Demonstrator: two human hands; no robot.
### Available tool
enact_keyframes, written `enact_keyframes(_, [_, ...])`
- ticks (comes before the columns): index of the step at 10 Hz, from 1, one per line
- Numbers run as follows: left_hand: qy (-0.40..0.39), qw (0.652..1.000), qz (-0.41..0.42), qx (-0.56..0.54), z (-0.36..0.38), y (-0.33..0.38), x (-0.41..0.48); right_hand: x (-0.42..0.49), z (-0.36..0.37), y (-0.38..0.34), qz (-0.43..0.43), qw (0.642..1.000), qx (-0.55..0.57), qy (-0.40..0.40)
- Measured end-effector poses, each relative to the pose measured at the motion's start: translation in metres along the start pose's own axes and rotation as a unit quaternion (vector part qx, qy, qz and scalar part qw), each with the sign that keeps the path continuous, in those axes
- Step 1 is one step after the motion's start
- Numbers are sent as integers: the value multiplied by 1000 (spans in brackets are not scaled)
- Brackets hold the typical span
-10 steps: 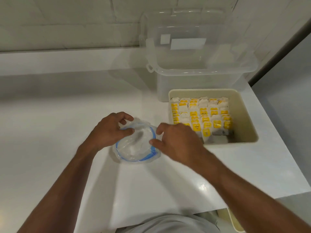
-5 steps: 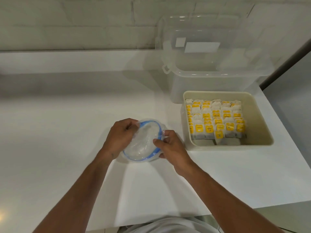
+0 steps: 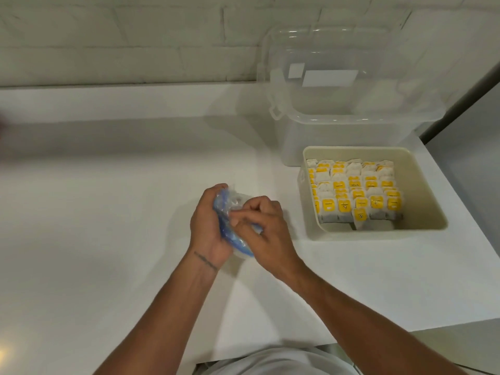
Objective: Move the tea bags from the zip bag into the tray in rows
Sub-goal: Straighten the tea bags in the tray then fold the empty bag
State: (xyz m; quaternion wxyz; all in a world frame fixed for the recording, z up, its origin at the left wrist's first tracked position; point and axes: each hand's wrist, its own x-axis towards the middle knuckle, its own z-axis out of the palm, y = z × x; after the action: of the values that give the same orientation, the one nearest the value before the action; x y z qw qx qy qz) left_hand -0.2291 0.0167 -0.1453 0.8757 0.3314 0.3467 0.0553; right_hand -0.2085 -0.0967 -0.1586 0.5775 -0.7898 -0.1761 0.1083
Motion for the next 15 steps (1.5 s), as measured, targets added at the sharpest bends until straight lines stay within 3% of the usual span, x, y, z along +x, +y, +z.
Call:
enact_keyframes(1, [71, 987, 85, 115, 15, -1, -7, -5, 13, -5, 200, 917, 340, 62])
enact_keyframes(2, [55, 929, 253, 265, 15, -9, -12, 5, 6, -8, 296, 807, 510, 31])
enact_keyframes(3, [-141, 713, 520, 449, 9, -34, -12, 17, -11, -26, 369, 737, 566, 20])
enact_keyframes(4, [-229, 624, 580, 470, 12, -42, -15, 10, -23, -34, 319, 740, 592, 3])
enact_keyframes(5, [-234, 583, 630, 456, 30, -58, -26, -19, -49, -28, 268, 789, 546, 89])
enact_keyframes(6, [-249, 601, 620, 439, 50, -75, -42, -39, -67, -31, 268, 797, 533, 98])
enact_keyframes(7, [-287, 623, 582, 437, 84, -108, -70, -77, -114, -27, 209, 748, 616, 128])
enact_keyframes(9, [-390, 580, 555, 451, 144, -194, -120, -155, -196, 0, 114, 789, 558, 232])
enact_keyframes(10, [-412, 559, 550, 464, 165, -226, -132, -178, -226, 17, 103, 786, 554, 253])
enact_keyframes(11, [-437, 535, 538, 483, 197, -288, -153, -217, -268, 47, 90, 744, 573, 334])
enact_keyframes(12, [-447, 521, 535, 493, 213, -334, -166, -244, -296, 68, 89, 722, 566, 387])
enact_keyframes(14, [-385, 459, 540, 591, 227, -436, -179, -295, -351, 125, 133, 703, 517, 470])
enact_keyframes(15, [-521, 461, 358, 623, 222, -507, -165, -323, -376, 194, 187, 710, 464, 496])
